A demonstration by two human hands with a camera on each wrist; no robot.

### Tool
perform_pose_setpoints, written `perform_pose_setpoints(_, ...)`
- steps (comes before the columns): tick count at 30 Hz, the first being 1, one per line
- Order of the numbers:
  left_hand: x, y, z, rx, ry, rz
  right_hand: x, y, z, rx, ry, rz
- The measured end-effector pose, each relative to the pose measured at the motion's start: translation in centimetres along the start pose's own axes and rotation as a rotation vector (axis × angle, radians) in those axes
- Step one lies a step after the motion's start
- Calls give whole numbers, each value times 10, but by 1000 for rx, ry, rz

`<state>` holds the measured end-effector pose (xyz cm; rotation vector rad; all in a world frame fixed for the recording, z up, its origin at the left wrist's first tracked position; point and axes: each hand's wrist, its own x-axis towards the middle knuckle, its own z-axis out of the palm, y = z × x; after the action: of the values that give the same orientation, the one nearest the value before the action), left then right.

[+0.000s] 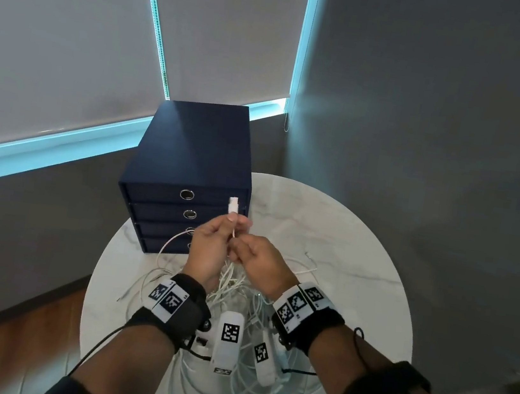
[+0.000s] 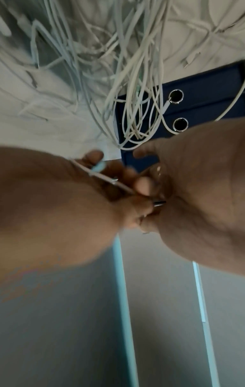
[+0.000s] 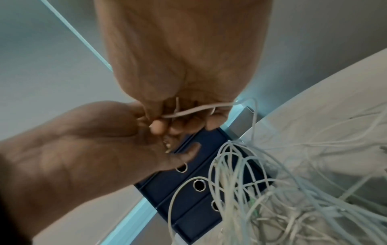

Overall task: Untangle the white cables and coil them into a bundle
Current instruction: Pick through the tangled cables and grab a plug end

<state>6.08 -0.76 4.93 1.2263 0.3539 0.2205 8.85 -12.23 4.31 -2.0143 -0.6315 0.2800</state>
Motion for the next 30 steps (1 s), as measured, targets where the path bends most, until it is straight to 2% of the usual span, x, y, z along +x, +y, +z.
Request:
perform_pose_setpoints(4, 5, 8, -8, -263, 81, 1, -11, 21, -29, -206, -133, 15)
perform_pose_setpoints(7, 10, 7, -13, -322, 144, 10, -19, 41, -60, -355, -201, 58)
perform_pose_setpoints(12, 18, 5, -25, -253, 170, 79, -40, 94, -119, -566, -120, 207)
perform_pose_setpoints(16, 21, 3, -39, -232, 175, 82, -72, 143, -166, -660, -19, 368)
perform_pose_setpoints(20, 17, -2, -51, -208, 116, 25, -109, 187, -192, -635, 35, 472)
perform_pose_setpoints(23, 9, -10, -53, -177, 66, -15, -135, 219, -195, -646, 93, 593)
perform_pose_setpoints(26, 2, -17, -52, -153, 30, -48, -151, 253, -193, -642, 100, 651)
perform_pose_setpoints(30, -14, -30, -42, -78, -70, -77, -161, 262, -177, -776, -87, 803)
